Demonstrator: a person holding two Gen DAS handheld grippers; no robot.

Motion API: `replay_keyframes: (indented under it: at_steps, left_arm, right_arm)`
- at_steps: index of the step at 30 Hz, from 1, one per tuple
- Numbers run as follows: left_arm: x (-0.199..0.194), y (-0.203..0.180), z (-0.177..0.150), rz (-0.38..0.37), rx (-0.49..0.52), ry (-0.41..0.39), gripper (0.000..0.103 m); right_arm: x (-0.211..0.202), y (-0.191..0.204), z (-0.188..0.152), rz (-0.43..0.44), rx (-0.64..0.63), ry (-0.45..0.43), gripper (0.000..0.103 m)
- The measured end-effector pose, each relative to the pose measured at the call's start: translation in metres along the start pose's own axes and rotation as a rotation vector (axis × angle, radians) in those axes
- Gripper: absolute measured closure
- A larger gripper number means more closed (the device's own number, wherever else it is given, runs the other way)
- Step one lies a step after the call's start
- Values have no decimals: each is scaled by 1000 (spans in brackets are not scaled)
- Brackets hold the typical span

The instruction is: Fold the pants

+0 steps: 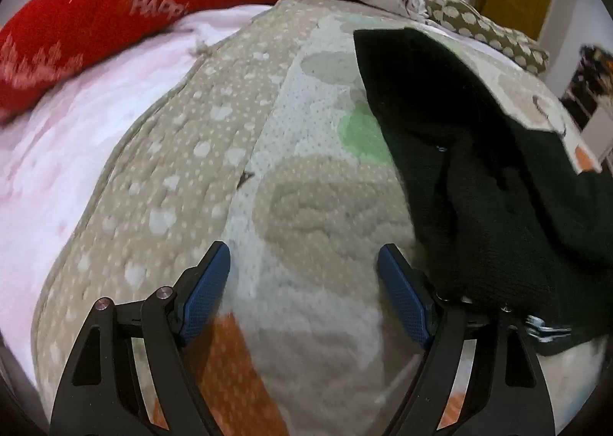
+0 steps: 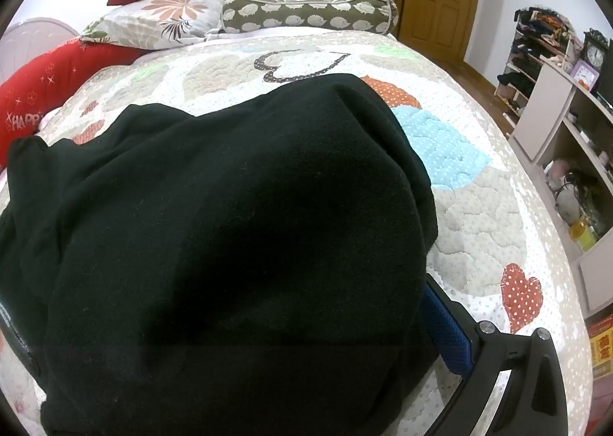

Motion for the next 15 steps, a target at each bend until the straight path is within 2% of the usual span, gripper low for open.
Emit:
replay_keyframes:
  at_steps: [3,5,7,12,15]
  left_arm:
    - [-25,-8,2,-45,-50,-40,23]
    - [-42,-16,0,-17,-58,-69,23]
    - [-57,-21,2,-22,-73,-94,23]
    - [-89,-36,13,-46,-44,-166,23]
    - [-92,-52,22,-61,-5,-180,23]
  right_arm:
    - [2,4,1,-2,-2,7,0]
    - [2,5,2,15,-3,21,0]
    - [-5,5,-1,40,-50,45,0]
    - [-48,-22,-25,9,-55,79,0]
    - [-85,-27,-32,21,-87,26,0]
Point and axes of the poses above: each gripper's, at about its wrist camera, not at the fingertips, and x roughly the way its jaws point, y to its left, z to its top, the point moved 7 cm from there along x, roughly the way its jaws point, and after that the axes turned 15 degrees about x, right-handed, at the moved point
